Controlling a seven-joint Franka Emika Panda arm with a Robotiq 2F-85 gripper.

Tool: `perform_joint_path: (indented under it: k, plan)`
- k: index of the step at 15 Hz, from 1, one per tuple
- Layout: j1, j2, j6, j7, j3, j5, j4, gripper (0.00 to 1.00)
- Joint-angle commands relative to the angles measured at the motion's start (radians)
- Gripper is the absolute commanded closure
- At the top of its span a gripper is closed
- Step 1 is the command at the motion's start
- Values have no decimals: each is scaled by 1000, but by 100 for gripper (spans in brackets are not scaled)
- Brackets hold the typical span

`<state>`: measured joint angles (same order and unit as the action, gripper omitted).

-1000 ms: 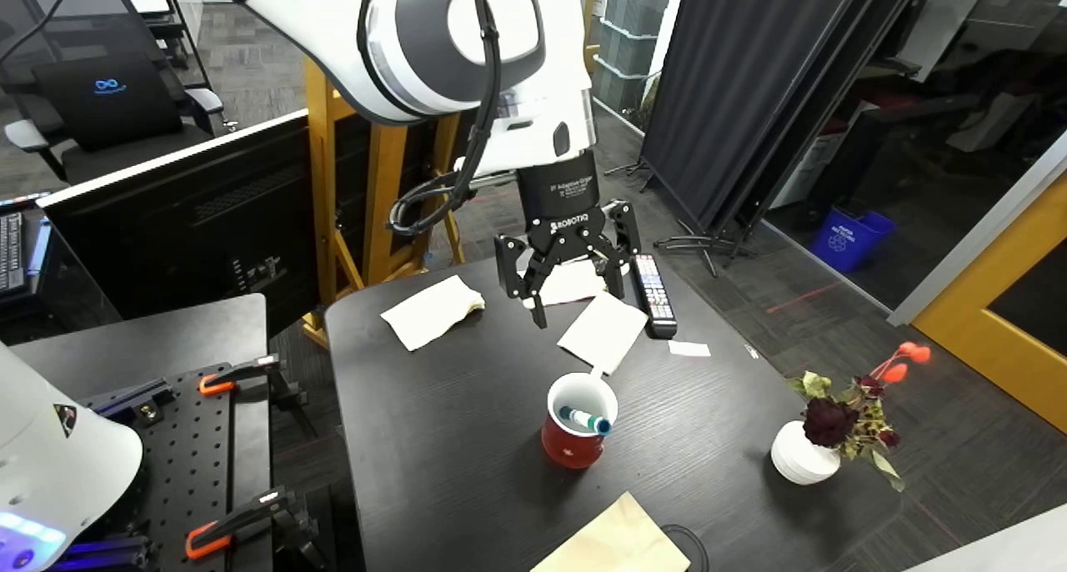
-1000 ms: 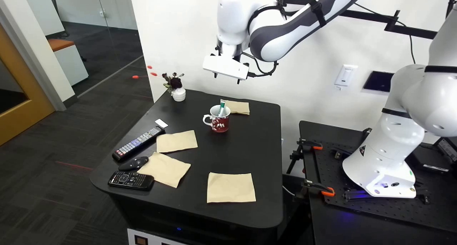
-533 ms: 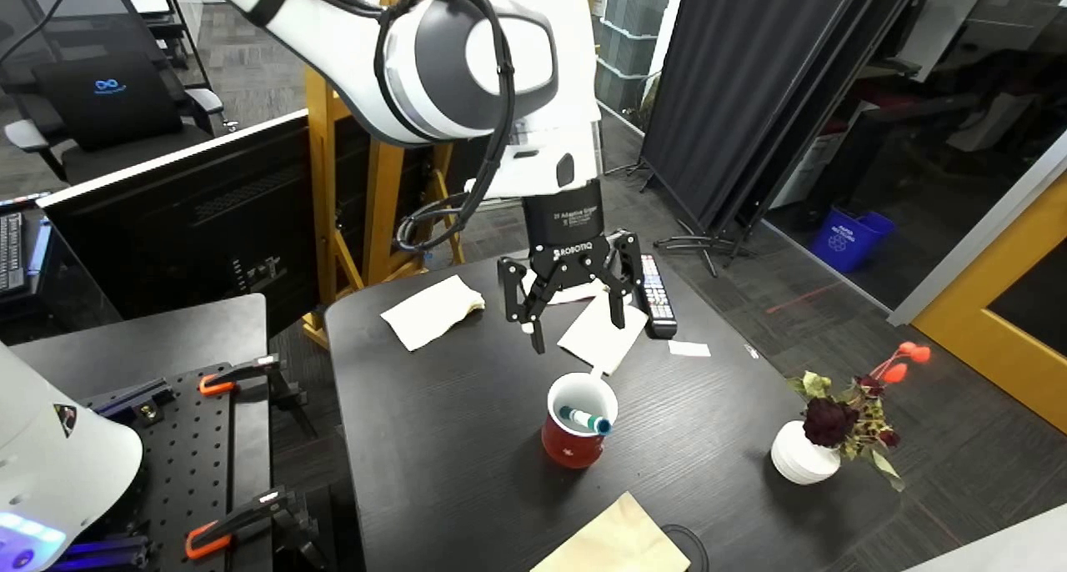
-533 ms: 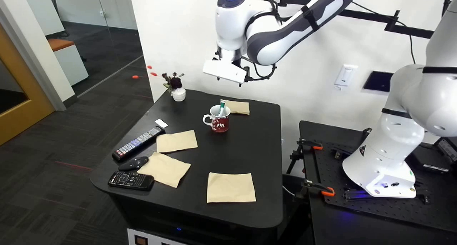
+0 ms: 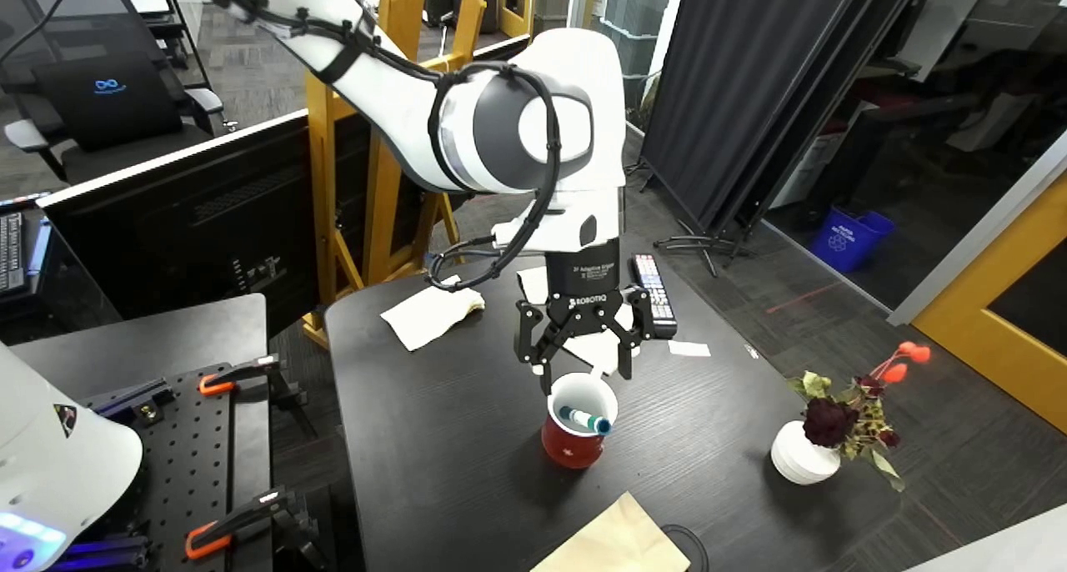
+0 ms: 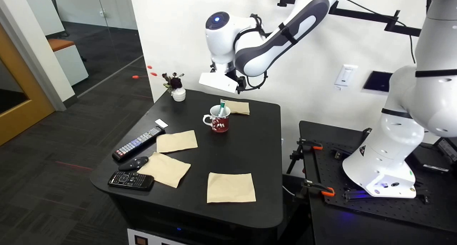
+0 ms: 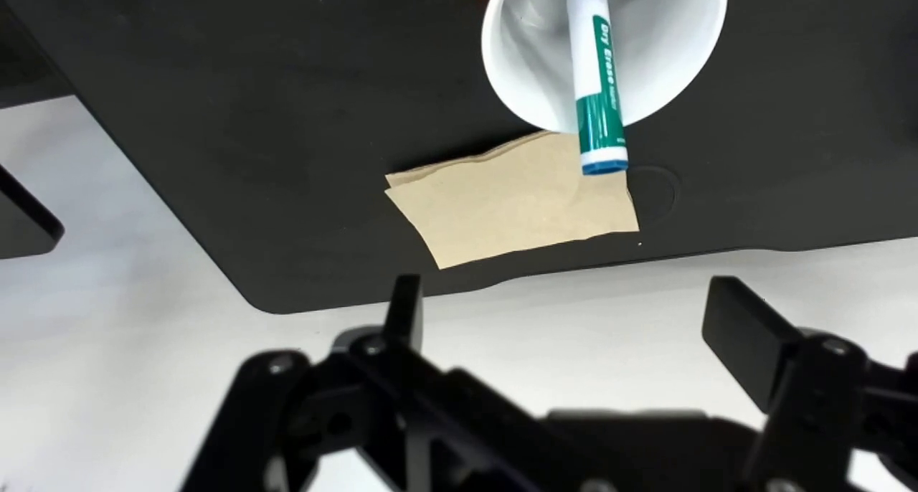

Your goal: Take the marker out of the maroon mug

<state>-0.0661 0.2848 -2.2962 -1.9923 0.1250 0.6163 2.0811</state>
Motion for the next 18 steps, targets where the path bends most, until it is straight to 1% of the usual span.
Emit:
perform_joint_path:
  k: [1,8,18]
  plan:
    - [28,73,32,-11,34,-4,-67,0]
    - [41,169,15,12,55,-26,-114,0]
    - [51,247,1,27,63,-45,-165,0]
